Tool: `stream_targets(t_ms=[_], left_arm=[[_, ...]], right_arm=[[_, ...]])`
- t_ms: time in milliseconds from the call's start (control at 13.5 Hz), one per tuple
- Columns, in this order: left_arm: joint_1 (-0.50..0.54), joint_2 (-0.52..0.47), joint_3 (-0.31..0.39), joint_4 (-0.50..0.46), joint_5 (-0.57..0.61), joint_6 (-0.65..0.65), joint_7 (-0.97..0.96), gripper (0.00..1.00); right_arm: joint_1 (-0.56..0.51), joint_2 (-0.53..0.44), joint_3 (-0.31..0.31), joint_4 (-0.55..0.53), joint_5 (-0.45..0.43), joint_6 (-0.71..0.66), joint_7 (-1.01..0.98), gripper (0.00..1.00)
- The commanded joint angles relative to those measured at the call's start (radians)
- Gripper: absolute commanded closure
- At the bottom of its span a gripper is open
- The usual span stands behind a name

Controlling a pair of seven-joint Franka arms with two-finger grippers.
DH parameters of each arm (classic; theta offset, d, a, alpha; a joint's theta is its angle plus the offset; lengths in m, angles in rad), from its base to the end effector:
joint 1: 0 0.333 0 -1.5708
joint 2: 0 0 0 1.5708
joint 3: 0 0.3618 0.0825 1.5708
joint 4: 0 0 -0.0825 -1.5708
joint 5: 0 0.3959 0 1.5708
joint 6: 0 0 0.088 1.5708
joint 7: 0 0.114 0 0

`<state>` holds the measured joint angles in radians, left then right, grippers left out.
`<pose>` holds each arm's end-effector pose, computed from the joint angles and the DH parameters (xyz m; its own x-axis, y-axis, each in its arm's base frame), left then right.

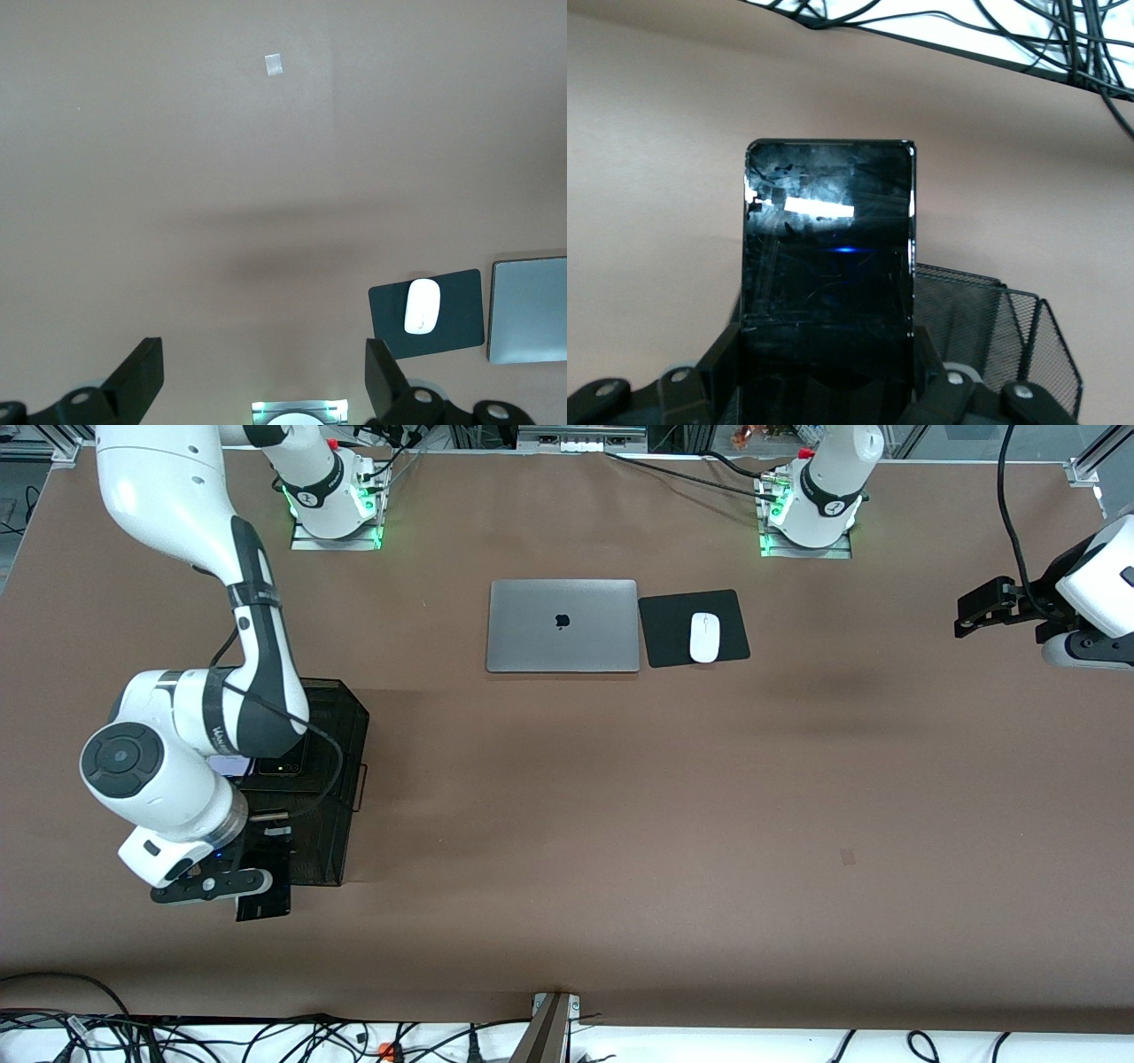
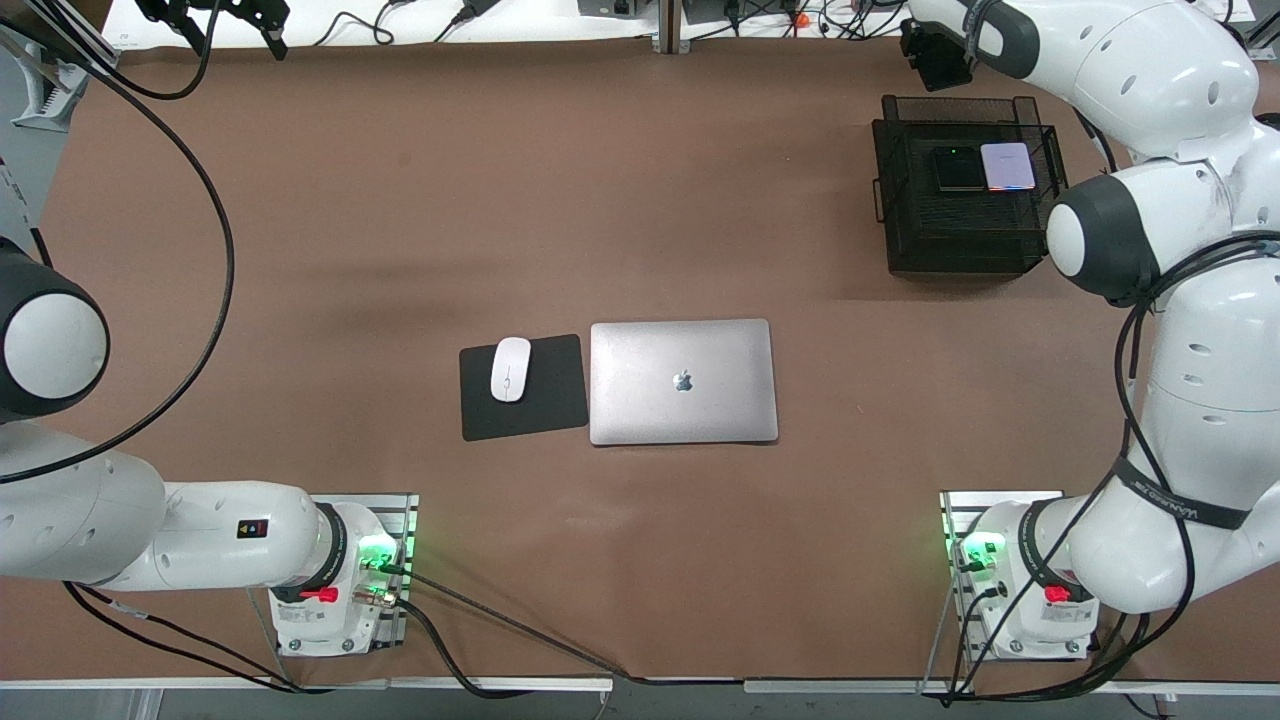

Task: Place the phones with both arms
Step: 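Lower the long black phone upright into the basket with the right gripper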

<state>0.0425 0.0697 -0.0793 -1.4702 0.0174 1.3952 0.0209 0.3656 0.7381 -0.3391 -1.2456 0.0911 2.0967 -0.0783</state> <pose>0.5710 -0.0169 0.6575 0.9880 -0.0549 -0.1442 -0.0567 -0.9984 -0.0089 0.7929 0.1037 0.3796 0.9757 0.1727 0.1349 0.1519 -0.9767 0.1517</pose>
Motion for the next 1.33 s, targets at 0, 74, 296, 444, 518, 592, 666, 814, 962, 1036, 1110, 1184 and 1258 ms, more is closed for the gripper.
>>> stream_targets(t_ms=[0, 74, 296, 444, 518, 592, 666, 814, 962, 1036, 1110, 1184, 1258], left_arm=[[-0.001, -0.013, 0.000, -0.009, -0.010, 0.008, -0.009, 0.00], [-0.001, -0.013, -0.002, -0.009, -0.010, 0.007, -0.009, 0.00], [0.000, -0.016, -0.003, -0.007, -0.010, 0.004, -0.009, 0.00], [-0.001, -0.016, -0.005, -0.007, -0.010, 0.004, -0.009, 0.00], [0.000, -0.016, -0.005, -0.007, -0.010, 0.004, -0.009, 0.00], [0.000, -0.016, -0.005, -0.007, -0.010, -0.001, -0.009, 0.00], [-0.001, -0.016, -0.007, -0.007, -0.010, -0.001, -0.009, 0.00], [-0.001, -0.016, -0.007, -0.009, -0.011, -0.001, -0.009, 0.00], [-0.001, -0.016, -0.007, -0.009, -0.011, -0.002, -0.009, 0.00], [-0.001, -0.016, -0.007, -0.009, -0.011, -0.004, -0.009, 0.00], [-0.001, -0.015, -0.007, -0.010, -0.011, -0.004, -0.009, 0.00], [-0.001, -0.015, -0.005, -0.009, -0.011, -0.004, -0.009, 0.00], [-0.001, -0.015, -0.005, -0.009, -0.010, -0.002, -0.009, 0.00]], right_arm=[[-0.016, -0.008, 0.009, -0.006, 0.018, 0.013, -0.023, 1.00], [-0.017, -0.008, 0.009, -0.011, 0.018, 0.013, -0.023, 1.00], [-0.024, -0.008, 0.011, -0.021, 0.042, 0.011, -0.024, 1.00], [-0.025, -0.008, 0.009, -0.044, 0.044, 0.013, -0.023, 1.00], [-0.027, -0.008, 0.009, -0.049, 0.044, 0.013, -0.023, 1.00], [-0.027, -0.008, 0.011, -0.052, 0.044, 0.013, -0.021, 1.00], [-0.028, -0.008, 0.011, -0.058, 0.045, 0.016, -0.021, 1.00], [-0.033, -0.008, 0.011, -0.060, 0.061, 0.020, -0.026, 1.00], [-0.050, 0.007, 0.011, -0.061, 0.061, 0.065, -0.026, 1.00], [-0.048, 0.013, 0.011, -0.061, 0.062, 0.066, -0.018, 1.00], [-0.050, 0.018, 0.011, -0.063, 0.064, 0.065, -0.012, 1.00], [-0.056, 0.020, 0.011, -0.070, 0.064, 0.065, -0.015, 1.00], [-0.075, 0.018, 0.011, -0.081, 0.065, 0.053, -0.026, 1.00]])
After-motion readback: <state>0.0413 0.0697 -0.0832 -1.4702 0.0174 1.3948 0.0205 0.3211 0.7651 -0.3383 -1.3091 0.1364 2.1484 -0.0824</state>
